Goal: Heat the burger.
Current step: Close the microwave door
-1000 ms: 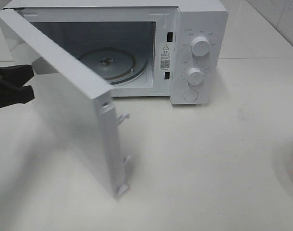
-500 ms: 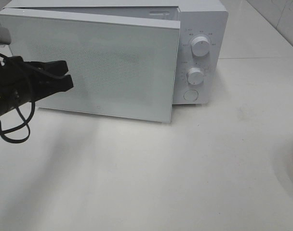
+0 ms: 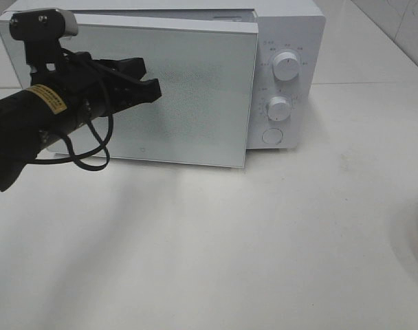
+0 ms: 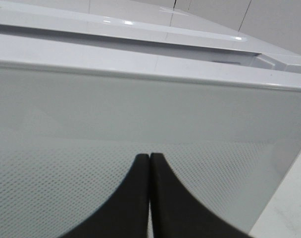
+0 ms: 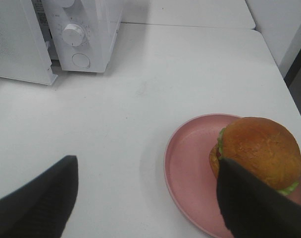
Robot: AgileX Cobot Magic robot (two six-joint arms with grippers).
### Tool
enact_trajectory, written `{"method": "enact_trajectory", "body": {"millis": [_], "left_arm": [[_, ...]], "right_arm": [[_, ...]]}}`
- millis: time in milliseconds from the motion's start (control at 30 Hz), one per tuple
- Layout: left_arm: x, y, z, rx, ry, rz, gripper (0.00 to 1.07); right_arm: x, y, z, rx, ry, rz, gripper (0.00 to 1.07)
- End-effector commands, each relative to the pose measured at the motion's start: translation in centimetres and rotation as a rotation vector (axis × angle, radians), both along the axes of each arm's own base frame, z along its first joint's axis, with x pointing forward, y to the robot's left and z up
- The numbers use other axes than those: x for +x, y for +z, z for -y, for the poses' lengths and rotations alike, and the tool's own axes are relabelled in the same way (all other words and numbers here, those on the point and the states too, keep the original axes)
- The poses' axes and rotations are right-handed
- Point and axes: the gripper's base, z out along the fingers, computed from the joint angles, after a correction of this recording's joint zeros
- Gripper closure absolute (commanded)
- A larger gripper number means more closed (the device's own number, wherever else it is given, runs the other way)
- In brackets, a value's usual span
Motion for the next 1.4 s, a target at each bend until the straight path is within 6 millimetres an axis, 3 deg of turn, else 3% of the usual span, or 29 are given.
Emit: {"method": "enact_trajectory", "body": {"millis": [33,300,700,1033,1167,1400], "left_arm": [[0.8,0.1,1.5,-0.014,-0.016,0.018,1.07],[2.2,-0.3,3.5,-0.007,-0.032,-0.003,1.07],[4.1,-0.6,4.7,-0.014,-0.021,0.017,1.07],[6.9,-0.1,5.5,0.048,0.065,0.043,1.07],[7.0,0.0,5.6,0.067,0.062,0.039,1.07],[5.0,0.1,7.5,0.155,-0.045,-0.08,1.07]], "right_arm": [[-0.3,0.0,0.0,-0.003,-0.004,0.038,0.32],[-0.3,0.0,0.0,-0.003,-0.004,0.038,0.32],[-0.3,0.0,0.0,-0.003,-0.004,0.038,0.32],[-0.3,0.0,0.0,-0.003,-0.004,0.038,0.32],[-0.3,0.0,0.0,-0.003,-0.004,0.038,0.32],[-0.3,0.0,0.0,-0.003,-0.004,0.038,0.32]]}}
